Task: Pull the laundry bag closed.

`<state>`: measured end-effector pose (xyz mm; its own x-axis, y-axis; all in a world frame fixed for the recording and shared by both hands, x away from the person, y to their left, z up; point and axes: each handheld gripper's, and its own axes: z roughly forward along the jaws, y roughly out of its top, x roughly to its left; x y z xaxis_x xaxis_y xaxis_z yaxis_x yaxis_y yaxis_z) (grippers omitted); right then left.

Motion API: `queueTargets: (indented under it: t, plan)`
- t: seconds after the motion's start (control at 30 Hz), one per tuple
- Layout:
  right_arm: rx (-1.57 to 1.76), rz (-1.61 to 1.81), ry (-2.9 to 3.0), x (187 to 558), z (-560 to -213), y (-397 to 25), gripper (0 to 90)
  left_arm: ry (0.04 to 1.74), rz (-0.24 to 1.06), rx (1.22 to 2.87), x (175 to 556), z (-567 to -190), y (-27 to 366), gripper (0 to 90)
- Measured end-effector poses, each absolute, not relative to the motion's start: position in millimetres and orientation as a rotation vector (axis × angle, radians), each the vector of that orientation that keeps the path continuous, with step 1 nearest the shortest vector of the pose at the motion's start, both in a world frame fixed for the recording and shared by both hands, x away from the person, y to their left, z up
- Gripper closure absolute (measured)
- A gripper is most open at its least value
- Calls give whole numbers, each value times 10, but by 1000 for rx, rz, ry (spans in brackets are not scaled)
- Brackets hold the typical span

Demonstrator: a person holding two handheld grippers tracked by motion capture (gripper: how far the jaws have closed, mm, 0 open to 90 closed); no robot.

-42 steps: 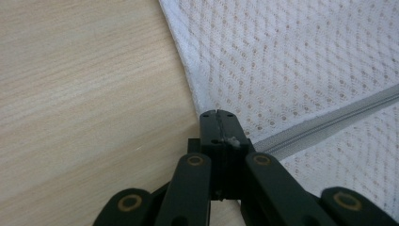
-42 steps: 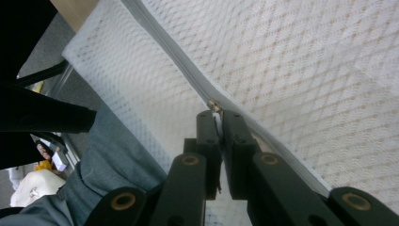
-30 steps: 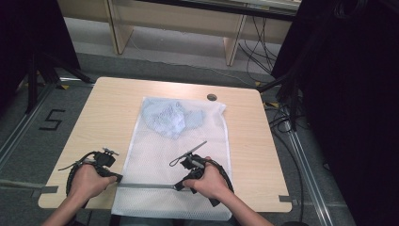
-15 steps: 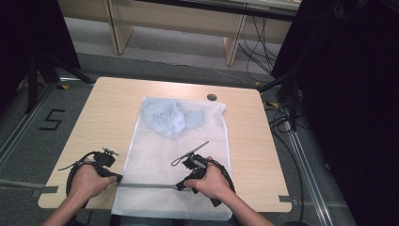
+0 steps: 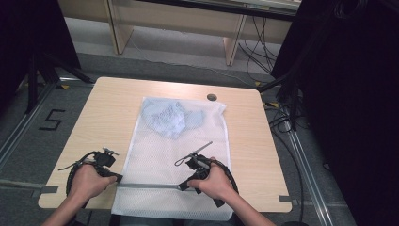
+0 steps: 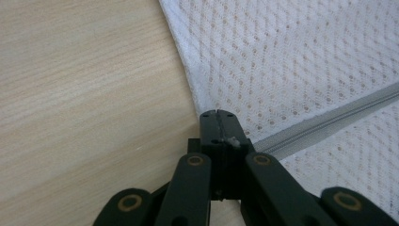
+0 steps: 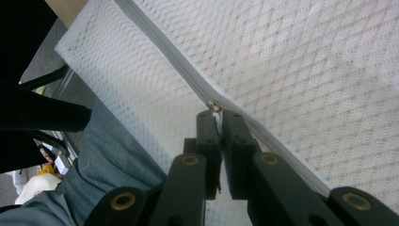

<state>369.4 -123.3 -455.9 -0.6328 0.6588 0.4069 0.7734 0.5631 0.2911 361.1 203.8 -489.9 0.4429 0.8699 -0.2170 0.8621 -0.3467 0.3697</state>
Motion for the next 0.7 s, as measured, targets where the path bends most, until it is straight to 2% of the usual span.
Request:
queueTargets:
  t: [0.7]
  plan:
    - [-1211,-649,-2546,3686,-4547,-1327,870,1457,27,2273,3609,-4899,2038,899]
